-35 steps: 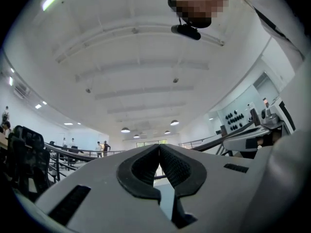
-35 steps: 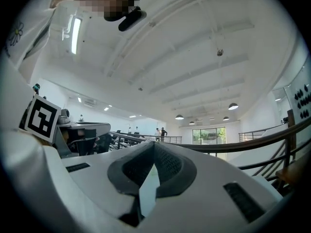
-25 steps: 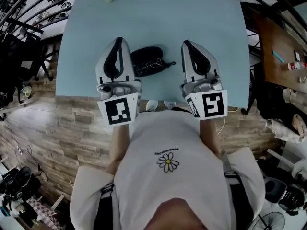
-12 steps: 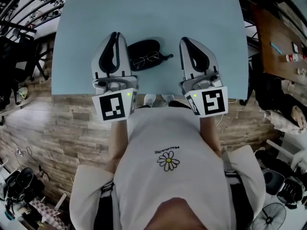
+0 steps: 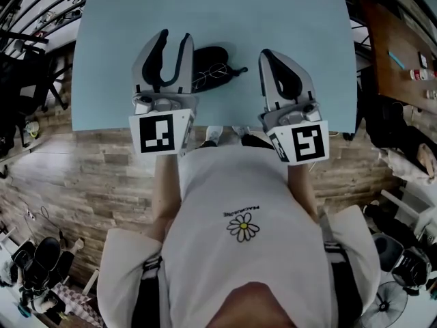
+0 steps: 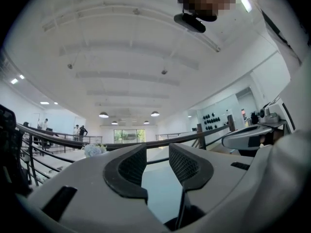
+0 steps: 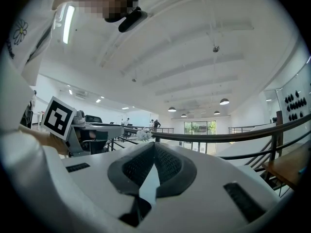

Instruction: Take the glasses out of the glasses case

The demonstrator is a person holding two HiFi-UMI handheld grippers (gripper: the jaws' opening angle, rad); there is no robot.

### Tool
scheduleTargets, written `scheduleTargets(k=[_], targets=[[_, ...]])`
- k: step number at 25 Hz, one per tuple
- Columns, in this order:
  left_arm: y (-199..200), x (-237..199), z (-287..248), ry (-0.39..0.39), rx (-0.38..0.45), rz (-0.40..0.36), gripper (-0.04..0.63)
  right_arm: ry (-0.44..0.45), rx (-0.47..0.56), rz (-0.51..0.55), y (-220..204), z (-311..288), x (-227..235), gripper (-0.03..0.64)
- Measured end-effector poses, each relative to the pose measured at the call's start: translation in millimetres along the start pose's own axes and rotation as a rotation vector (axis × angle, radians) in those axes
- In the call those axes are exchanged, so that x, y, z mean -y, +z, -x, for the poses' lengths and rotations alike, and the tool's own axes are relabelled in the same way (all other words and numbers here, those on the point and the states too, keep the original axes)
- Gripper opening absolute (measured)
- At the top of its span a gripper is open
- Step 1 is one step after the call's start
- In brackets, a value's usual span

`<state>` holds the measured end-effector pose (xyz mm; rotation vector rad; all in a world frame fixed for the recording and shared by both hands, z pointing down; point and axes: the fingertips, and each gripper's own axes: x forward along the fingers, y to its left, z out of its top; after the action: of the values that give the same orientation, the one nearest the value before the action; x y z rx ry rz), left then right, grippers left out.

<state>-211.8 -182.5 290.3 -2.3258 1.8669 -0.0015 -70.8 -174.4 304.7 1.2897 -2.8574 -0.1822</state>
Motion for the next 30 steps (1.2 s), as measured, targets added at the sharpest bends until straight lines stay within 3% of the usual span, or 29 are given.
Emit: scheduleTargets(k=[4,9,15,22,30], targets=[[-18,0,-7,-0.065,-0.034,0.089,0.173,-0.006,-0.009,-0.004,-3,4,2,0.008],[-57,7,-15,-0.143,-0.166,-0.018,0.222,-0.011,-0.018,-0.009,-6,7,4,0.008],[-105,29,-17,-0.274,-0.317,-0.096,0.261,-0.006,-0.029,-0.012,-10,11,2,0.008],[-171,55,-5,-0.430,-0.519,-0.143,0.265,-0.001,-0.045,-0.017,-17,15,-3,0.008],[-231,66,3,-0.520,-0.701,-0.166,0.265,-0.024,-0.065,-0.013,-20,23,1,0.008]])
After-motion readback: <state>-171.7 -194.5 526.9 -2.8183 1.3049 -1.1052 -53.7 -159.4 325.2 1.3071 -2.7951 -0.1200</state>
